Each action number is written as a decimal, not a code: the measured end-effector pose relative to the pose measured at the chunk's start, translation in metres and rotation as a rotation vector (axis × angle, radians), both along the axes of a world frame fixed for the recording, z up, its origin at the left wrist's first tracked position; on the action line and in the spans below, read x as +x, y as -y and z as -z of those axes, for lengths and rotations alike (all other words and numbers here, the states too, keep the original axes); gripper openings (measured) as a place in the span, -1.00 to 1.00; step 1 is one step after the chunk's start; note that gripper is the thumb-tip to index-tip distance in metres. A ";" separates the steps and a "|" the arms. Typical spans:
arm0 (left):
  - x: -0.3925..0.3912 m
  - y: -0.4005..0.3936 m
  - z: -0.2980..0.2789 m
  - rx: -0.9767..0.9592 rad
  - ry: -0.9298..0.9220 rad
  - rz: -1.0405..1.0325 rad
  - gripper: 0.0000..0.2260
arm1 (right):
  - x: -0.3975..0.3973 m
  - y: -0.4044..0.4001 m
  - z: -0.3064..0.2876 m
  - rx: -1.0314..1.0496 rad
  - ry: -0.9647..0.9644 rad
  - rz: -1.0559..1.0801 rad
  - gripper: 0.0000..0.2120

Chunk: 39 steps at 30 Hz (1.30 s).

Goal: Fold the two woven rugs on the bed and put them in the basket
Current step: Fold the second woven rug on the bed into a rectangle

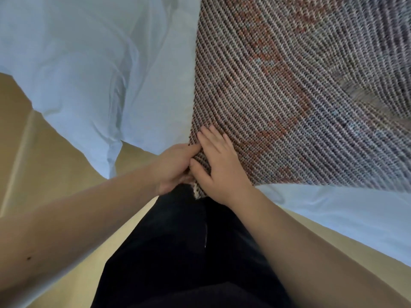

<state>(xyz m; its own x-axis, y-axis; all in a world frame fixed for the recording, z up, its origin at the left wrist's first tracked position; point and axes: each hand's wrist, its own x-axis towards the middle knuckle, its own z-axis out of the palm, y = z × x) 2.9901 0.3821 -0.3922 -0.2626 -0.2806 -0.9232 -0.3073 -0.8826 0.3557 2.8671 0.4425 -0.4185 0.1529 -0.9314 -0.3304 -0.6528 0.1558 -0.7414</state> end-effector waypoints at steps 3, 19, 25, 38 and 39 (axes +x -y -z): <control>0.026 0.009 -0.002 -0.095 0.062 0.047 -0.72 | 0.019 0.007 -0.010 0.074 0.034 -0.030 -0.35; 0.018 0.042 -0.013 -1.008 0.522 0.649 -0.75 | 0.002 0.017 -0.038 0.091 -0.043 0.238 -0.55; -0.091 0.017 0.018 -1.409 0.262 1.203 -0.50 | -0.083 -0.030 -0.025 0.011 -0.449 0.404 -0.52; -0.348 -0.099 0.037 -1.545 0.133 1.470 -0.42 | -0.328 -0.177 -0.002 -0.091 -0.551 0.643 -0.51; -0.368 -0.110 0.037 -1.545 0.118 1.502 -0.45 | -0.343 -0.188 -0.002 -0.087 -0.559 0.642 -0.51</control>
